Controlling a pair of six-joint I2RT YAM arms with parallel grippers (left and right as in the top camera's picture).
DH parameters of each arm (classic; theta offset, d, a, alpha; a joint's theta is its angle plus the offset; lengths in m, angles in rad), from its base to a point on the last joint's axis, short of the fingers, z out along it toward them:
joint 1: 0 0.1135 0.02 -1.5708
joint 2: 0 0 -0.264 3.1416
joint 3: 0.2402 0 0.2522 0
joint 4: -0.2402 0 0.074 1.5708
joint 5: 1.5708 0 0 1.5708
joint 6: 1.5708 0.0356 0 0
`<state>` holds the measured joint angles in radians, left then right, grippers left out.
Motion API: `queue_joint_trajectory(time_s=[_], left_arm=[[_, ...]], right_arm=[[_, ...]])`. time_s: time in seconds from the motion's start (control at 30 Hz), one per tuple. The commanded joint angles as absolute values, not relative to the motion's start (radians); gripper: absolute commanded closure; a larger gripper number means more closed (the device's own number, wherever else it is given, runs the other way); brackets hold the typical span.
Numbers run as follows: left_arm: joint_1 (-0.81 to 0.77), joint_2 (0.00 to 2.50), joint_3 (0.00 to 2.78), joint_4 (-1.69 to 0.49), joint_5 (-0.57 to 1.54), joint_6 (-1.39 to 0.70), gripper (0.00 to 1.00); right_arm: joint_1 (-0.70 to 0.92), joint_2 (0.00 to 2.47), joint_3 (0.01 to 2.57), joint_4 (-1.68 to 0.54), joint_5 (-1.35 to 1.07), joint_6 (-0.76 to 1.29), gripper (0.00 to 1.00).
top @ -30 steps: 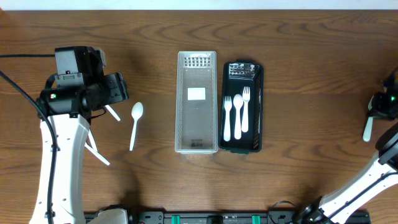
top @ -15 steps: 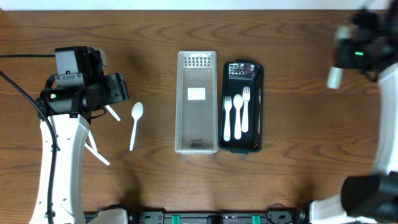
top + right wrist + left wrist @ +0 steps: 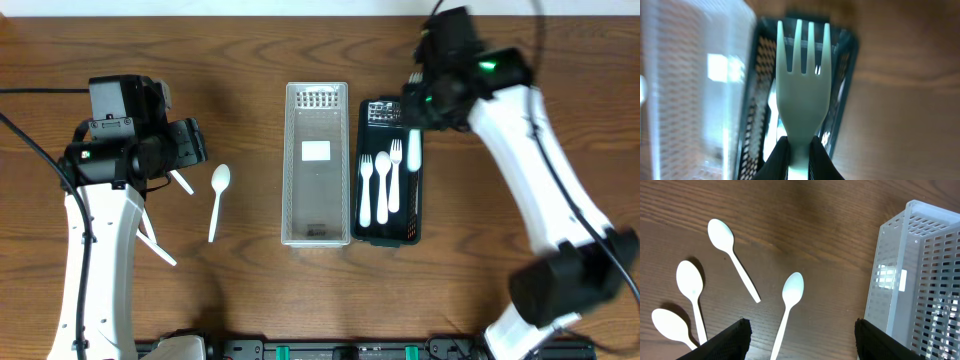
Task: Pack container
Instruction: 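Carry the fork into the black caddy and release it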
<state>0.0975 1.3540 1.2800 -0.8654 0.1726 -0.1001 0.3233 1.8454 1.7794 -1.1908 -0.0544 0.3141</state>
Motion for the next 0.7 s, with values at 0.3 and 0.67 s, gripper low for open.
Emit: queue_joint_trajectory(time_s=[0.3,0.67], left_arm=[[0.100,1.352,1.297,-0.875,0.163,-0.086,0.31],[0.100,1.352,1.298,-0.908,0.164,-0.002,0.03]], right_arm=[[0.431,2.050,1.780,-1.170,-0.037,0.345,0.92],[0.370,1.899,1.805,-1.151,0.088,0.196,0.46]])
